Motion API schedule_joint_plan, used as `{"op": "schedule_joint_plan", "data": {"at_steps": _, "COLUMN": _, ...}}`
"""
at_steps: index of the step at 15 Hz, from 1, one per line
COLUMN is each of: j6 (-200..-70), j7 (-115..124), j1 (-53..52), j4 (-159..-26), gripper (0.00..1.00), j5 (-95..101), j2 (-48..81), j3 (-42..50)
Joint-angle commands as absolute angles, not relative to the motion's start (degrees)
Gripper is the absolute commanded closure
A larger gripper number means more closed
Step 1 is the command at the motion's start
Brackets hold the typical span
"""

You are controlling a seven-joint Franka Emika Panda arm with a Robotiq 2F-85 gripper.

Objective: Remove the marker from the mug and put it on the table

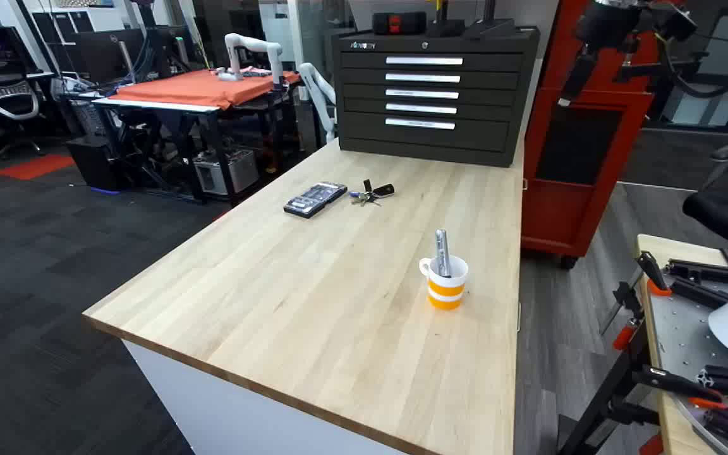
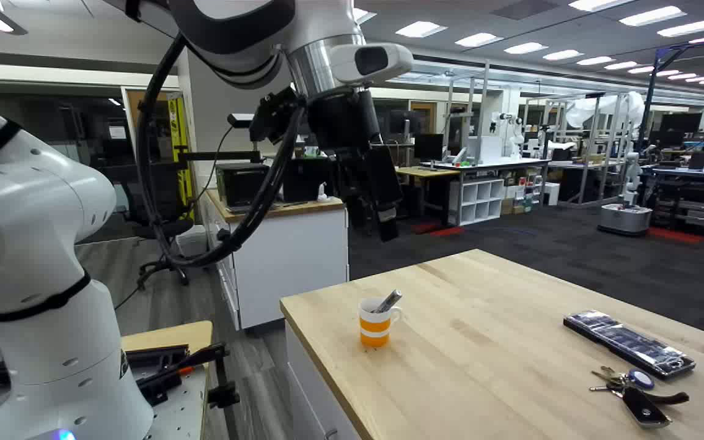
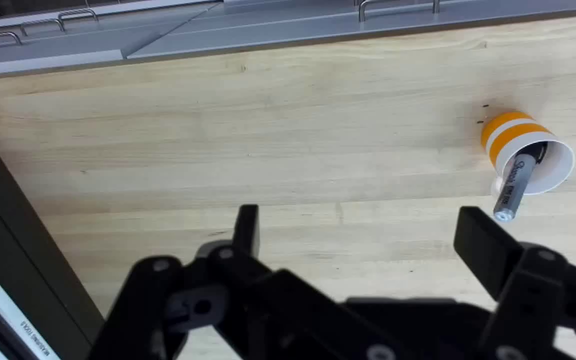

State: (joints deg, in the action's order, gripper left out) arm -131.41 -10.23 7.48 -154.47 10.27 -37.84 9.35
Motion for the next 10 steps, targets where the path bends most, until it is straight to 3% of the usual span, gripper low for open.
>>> {"op": "schedule_joint_plan", "data": {"at_steps": 1, "j6": -131.24, "j7": -10.39, "j1": 7.72, "j4": -154.35, "gripper": 0.0, "j5": 10.01, "j2": -37.84, "j3": 9.08}}
{"op": "schedule_joint_plan", "data": {"at_steps": 10, "j6": -131.51, "j7": -10.6, "j1": 7.54, "j4": -153.98, "gripper": 0.0, "j5": 10.06, "j2": -37.12, "j3": 9.05}}
